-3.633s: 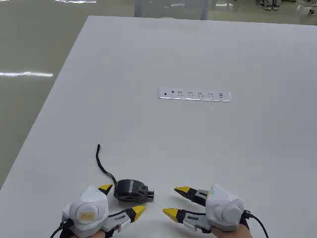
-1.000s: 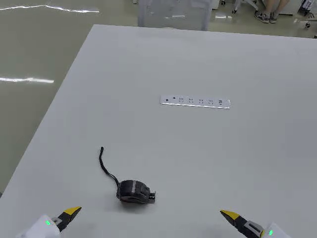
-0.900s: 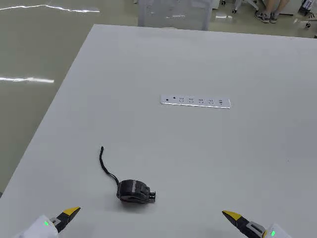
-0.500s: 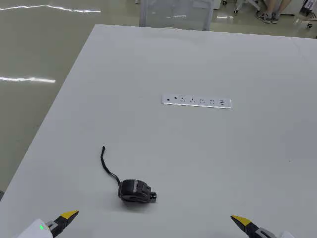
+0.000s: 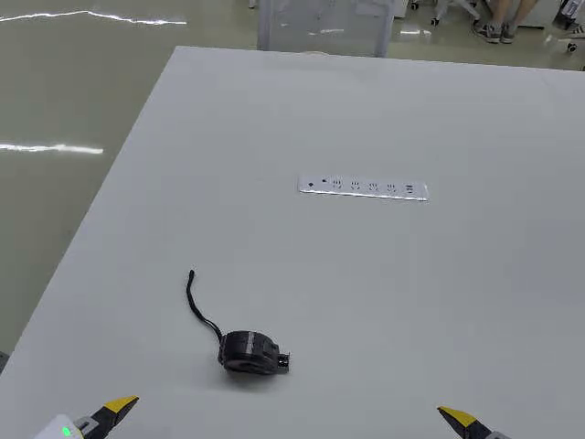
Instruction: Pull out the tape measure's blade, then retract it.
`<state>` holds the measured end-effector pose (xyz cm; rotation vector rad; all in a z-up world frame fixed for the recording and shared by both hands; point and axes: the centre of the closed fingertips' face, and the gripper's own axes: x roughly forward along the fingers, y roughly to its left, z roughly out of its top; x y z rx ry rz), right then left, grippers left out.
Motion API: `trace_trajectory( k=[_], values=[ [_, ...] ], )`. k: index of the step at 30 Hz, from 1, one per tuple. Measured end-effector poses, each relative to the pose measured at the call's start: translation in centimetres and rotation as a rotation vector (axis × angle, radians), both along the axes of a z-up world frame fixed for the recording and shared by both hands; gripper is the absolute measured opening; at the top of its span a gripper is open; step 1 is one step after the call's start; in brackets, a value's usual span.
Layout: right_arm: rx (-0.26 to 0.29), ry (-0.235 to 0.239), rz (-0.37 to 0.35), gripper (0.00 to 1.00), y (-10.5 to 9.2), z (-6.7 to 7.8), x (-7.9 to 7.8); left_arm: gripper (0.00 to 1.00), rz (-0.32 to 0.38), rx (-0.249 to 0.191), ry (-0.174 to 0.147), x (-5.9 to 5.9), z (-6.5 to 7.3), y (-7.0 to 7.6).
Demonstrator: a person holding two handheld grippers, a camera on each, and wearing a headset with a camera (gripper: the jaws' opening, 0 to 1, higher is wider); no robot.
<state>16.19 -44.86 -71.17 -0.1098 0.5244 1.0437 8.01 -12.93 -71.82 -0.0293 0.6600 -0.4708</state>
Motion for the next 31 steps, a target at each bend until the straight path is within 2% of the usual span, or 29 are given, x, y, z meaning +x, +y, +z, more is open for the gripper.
trace_trajectory(
  k=[11, 31],
  values=[
    [-0.002, 0.003, -0.001, 0.64, -0.34, -0.20, -0.68, 0.78, 0.006, 0.006, -0.003, -0.29, 0.07, 0.31],
    [-0.003, 0.006, -0.006, 0.64, -0.55, -0.27, -0.65, 0.78, 0.007, 0.010, 0.001, -0.19, -0.22, 0.40]
  ],
)
